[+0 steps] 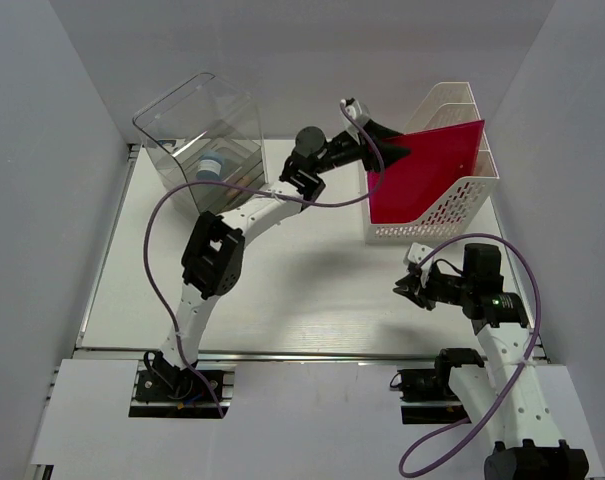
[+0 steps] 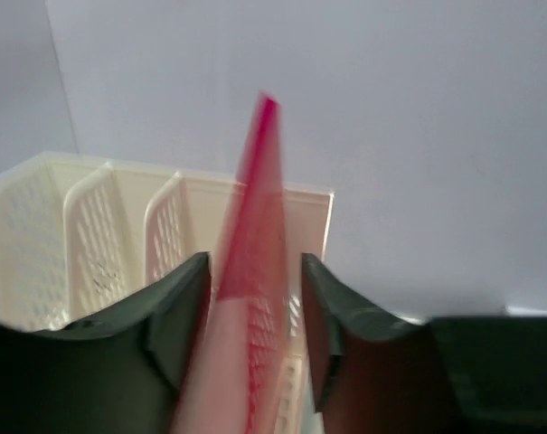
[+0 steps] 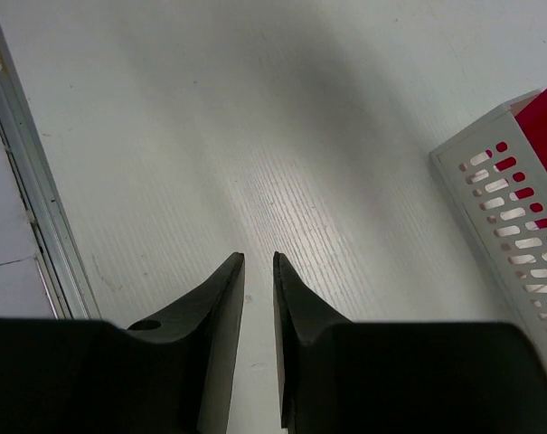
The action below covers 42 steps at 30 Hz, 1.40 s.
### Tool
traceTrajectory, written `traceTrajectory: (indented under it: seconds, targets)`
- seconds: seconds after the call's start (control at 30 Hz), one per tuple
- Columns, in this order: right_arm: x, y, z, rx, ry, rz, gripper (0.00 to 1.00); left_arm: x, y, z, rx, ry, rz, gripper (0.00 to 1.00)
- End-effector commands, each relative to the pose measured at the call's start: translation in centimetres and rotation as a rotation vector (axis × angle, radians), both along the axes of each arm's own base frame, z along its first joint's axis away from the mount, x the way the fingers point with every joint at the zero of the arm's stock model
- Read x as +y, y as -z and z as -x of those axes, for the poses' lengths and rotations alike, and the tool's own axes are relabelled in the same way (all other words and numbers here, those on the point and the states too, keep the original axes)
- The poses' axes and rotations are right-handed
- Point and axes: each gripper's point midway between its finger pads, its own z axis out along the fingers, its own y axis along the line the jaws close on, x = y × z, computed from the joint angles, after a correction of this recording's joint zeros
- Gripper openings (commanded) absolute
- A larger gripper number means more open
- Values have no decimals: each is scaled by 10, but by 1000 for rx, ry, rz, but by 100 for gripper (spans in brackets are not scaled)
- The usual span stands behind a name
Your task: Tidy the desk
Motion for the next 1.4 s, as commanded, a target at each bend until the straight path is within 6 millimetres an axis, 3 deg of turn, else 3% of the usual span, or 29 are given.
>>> traceTrajectory:
  seconds: [0.0,0.23,0.27,0.3,0.4,0.47,0.53,0.57,0.6,0.63,0.67,0.7,0.73,0.87,0.9,1.03,1.37]
  targets:
    - [-1,-2,-2,-11,-2,-11,26,19,-79,19,-112,-37,41,52]
    - [-1,-1,-2,-2,-2,-13,25,19,-54,27,-69,2,-18,50]
    - [-1,0,-2,-2,-4,-13,25,18,-51,27,-63,7,-24,53]
    - [-1,0,-2,0,-5,-14,25,17,-49,27,-61,10,-28,64]
    - [-6,0,-5,2,24,-14,25,19,-47,27,-57,4,-31,83]
    - [-6,0,-5,3,23,-15,25,23,-50,27,-65,-22,-20,87]
    - [-6,-1,-5,1,24,-18,26,35,-74,35,-112,-48,18,89]
    - [-7,0,-5,3,24,-18,26,43,-67,29,-96,-75,11,89]
    - [-7,0,-5,5,25,-19,26,56,-87,35,-136,-89,50,90]
    - [-6,-1,-5,2,22,-20,26,61,-91,40,-150,-96,59,92]
    - [-6,0,-4,2,18,-21,26,66,-80,36,-130,-136,40,93]
    - [-6,0,-4,2,20,-21,27,75,-92,42,-153,-163,44,93]
    - [-6,0,-4,2,19,-22,27,79,-92,40,-193,-196,22,94]
    - [-6,0,-4,4,19,-23,27,92,-68,33,-156,-262,-27,97]
    - [-6,0,-4,4,17,-23,27,91,-51,34,-136,-255,-50,97]
    - [-6,0,-5,4,19,-20,27,86,-23,36,-87,-217,-56,97]
    - [-6,0,-4,5,19,-22,27,81,10,24,-63,-239,-64,96]
